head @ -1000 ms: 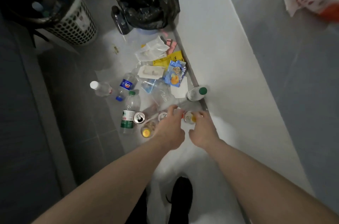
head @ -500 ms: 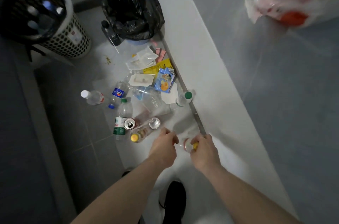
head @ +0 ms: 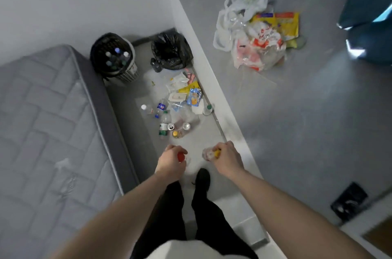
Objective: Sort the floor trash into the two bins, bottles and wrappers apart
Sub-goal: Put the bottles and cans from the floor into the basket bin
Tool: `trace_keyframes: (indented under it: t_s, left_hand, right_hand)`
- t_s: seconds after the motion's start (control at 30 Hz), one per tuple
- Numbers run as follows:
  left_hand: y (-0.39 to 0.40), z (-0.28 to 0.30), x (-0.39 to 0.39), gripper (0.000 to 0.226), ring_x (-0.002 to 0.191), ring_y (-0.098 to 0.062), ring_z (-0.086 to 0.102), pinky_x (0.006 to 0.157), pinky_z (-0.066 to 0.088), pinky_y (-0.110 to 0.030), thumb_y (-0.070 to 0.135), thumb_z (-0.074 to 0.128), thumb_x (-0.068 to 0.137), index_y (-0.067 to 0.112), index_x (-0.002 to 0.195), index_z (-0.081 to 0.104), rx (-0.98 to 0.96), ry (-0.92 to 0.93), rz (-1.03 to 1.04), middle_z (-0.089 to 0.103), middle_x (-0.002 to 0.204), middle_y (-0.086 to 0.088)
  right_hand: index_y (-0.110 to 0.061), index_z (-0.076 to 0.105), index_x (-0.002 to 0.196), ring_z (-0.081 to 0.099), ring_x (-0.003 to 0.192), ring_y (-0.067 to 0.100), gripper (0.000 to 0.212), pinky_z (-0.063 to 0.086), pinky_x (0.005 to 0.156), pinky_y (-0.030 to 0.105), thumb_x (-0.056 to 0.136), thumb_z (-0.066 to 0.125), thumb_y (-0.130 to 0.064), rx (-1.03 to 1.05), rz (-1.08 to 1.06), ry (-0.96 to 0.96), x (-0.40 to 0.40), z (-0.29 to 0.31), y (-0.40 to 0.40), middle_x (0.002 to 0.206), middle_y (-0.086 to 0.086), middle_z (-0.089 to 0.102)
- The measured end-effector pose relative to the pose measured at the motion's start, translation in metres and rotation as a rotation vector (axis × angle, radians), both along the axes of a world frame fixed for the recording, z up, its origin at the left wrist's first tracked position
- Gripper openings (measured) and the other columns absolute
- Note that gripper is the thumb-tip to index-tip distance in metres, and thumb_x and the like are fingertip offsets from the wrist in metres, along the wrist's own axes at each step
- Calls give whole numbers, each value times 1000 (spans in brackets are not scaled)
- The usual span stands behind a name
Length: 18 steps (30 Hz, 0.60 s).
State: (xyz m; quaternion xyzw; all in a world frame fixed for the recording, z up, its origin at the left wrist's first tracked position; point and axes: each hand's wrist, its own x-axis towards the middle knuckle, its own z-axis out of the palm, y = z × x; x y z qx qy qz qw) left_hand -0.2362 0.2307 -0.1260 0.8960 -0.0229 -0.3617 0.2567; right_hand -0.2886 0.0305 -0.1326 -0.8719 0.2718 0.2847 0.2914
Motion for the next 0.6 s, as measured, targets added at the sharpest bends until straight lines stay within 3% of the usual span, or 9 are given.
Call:
trace_keyframes:
  t_s: [0.23,0.47,0.6]
  left_hand:
    - [38,97,-33,27,96,-20,62,84,47,-27,28,64,83,27,109,70,17,-168,100,54,110,7]
    - [73,131,-25,26,90,-21,63,76,46,-28,31,62,82,30,107,70,47,-284,104,53,105,8]
    - [90,146,-2,26,93,-21,64,80,49,-30,33,63,82,30,107,70,27,-327,111,55,107,8]
  right_hand:
    - [-35,62,98,63,90,22,20,53,80,33,79,69,-32,8,31,-138,-24,85,24,108,-11,49]
    - [-33,64,100,63,95,23,19,50,78,29,83,68,-27,-54,143,-170,-9,127,43,114,-9,52]
    - [-35,62,102,62,93,22,18,48,76,28,86,67,-30,-55,180,-201,9,146,62,119,-10,53]
